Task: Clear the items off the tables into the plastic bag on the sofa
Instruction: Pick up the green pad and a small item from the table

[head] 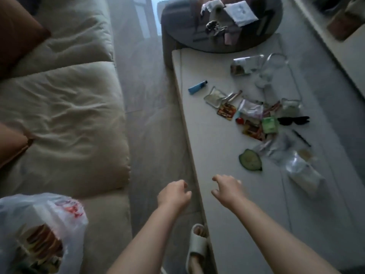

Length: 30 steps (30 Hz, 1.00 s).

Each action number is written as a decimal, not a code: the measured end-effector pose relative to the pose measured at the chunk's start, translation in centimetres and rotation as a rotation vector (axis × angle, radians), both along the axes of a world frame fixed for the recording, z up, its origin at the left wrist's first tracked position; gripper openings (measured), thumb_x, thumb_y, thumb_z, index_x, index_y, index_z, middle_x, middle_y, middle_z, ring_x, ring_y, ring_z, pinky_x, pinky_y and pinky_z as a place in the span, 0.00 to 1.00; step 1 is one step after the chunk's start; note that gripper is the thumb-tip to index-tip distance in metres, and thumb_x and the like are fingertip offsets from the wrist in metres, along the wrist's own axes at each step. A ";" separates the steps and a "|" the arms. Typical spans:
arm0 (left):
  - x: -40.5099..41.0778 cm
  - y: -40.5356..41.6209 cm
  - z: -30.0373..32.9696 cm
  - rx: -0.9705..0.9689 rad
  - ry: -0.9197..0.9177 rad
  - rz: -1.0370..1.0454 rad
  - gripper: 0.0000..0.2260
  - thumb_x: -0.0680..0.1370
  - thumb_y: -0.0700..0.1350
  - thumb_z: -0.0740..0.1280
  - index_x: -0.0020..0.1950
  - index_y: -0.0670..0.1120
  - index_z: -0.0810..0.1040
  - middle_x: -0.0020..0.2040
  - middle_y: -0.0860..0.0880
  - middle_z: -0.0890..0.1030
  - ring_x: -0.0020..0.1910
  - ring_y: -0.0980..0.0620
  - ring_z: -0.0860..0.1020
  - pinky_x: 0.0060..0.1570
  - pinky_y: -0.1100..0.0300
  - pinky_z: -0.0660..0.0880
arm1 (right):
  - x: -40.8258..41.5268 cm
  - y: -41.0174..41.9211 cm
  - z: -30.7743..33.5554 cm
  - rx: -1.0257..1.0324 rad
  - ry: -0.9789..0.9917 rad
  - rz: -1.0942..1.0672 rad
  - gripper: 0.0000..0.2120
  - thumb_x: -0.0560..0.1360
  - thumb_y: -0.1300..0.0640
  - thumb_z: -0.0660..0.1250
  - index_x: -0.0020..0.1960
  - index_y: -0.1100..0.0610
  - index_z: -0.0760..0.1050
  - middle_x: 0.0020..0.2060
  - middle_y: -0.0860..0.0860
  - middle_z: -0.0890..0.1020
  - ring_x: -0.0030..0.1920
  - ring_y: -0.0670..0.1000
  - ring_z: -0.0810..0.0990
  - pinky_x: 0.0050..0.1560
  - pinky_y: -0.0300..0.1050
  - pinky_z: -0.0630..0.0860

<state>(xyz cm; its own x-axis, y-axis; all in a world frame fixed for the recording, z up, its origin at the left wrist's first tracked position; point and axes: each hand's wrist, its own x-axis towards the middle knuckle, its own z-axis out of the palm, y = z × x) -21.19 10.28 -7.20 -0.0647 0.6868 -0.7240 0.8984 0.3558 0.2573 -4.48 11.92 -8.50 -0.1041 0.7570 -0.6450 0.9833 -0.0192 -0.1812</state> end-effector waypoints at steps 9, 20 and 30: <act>9.0 4.0 -1.6 0.022 -0.025 -0.264 0.19 0.77 0.56 0.61 0.67 0.53 0.72 0.65 0.51 0.76 0.64 0.49 0.74 0.62 0.55 0.72 | 11.1 0.4 -0.7 0.023 -0.045 -0.293 0.23 0.76 0.47 0.62 0.69 0.51 0.65 0.65 0.51 0.74 0.65 0.54 0.72 0.62 0.48 0.68; 17.2 12.5 -6.7 0.046 -0.042 -0.527 0.18 0.78 0.55 0.61 0.66 0.51 0.72 0.64 0.49 0.76 0.64 0.47 0.74 0.61 0.54 0.73 | 17.0 3.8 -3.6 0.034 -0.035 -0.535 0.22 0.76 0.47 0.63 0.68 0.51 0.67 0.62 0.52 0.76 0.63 0.55 0.74 0.60 0.48 0.70; 23.9 18.0 -13.6 0.035 -0.052 -0.624 0.14 0.77 0.51 0.63 0.61 0.49 0.76 0.58 0.46 0.79 0.57 0.45 0.78 0.54 0.51 0.78 | 20.4 7.8 -10.5 -0.014 0.010 -0.771 0.18 0.77 0.50 0.62 0.65 0.55 0.69 0.62 0.55 0.76 0.60 0.57 0.75 0.57 0.49 0.74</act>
